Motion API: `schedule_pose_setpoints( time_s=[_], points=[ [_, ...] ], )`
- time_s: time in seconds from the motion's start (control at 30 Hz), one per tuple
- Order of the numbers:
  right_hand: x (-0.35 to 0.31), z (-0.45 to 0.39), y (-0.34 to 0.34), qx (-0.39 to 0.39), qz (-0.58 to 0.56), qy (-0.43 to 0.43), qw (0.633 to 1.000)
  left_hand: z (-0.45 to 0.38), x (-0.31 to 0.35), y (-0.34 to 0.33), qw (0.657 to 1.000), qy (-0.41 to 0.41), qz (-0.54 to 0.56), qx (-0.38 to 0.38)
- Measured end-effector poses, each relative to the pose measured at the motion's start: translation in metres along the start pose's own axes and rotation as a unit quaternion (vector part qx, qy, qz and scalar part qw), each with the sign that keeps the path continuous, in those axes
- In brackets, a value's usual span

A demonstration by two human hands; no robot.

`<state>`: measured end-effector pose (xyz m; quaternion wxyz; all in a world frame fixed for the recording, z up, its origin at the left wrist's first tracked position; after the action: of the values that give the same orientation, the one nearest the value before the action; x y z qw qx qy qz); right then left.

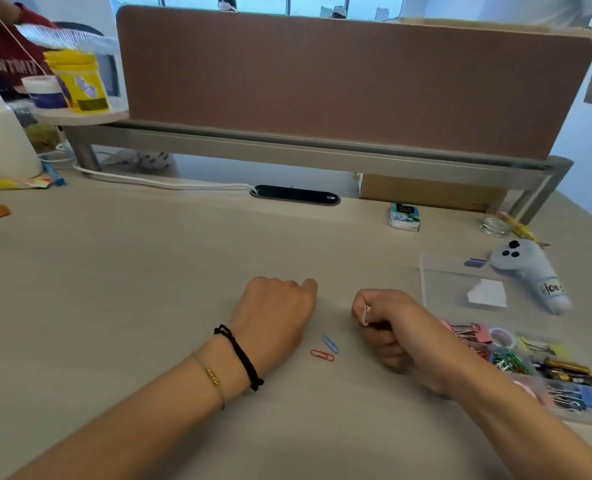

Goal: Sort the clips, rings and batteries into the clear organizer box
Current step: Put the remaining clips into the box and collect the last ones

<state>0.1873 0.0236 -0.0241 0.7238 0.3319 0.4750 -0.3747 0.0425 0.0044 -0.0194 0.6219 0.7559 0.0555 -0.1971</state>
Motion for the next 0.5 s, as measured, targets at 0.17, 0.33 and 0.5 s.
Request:
schedule_pose_setpoints(
  time_s=[0.17,0.33,0.5],
  points=[
    [0.005,-0.001,-0.001,-0.069,-0.235,-0.100,0.964,0.009,-0.037,-0.010,0.884,0.131,0.448,0.024],
    [-0.005,-0.008,-0.003,-0.045,-0.088,-0.086,0.991,0.019,-0.038,-0.027,0.433,0.197,0.876,-0.080],
    [-0.031,-0.008,-0.017,0.043,0.438,0.069,0.895,0.024,-0.043,-0.035,0.408,0.208,0.880,-0.126]
  ],
)
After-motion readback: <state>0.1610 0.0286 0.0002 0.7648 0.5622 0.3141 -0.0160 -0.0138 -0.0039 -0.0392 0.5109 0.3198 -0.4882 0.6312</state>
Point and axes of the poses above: each hand's wrist, its own z-axis away from the middle knuckle, its own y-axis out of the back of the hand, x = y × z, the point moved 6 cm from there along -z, towards the middle knuckle, and after that the axes turned 6 degrees about -z, right-handed, at the moved point
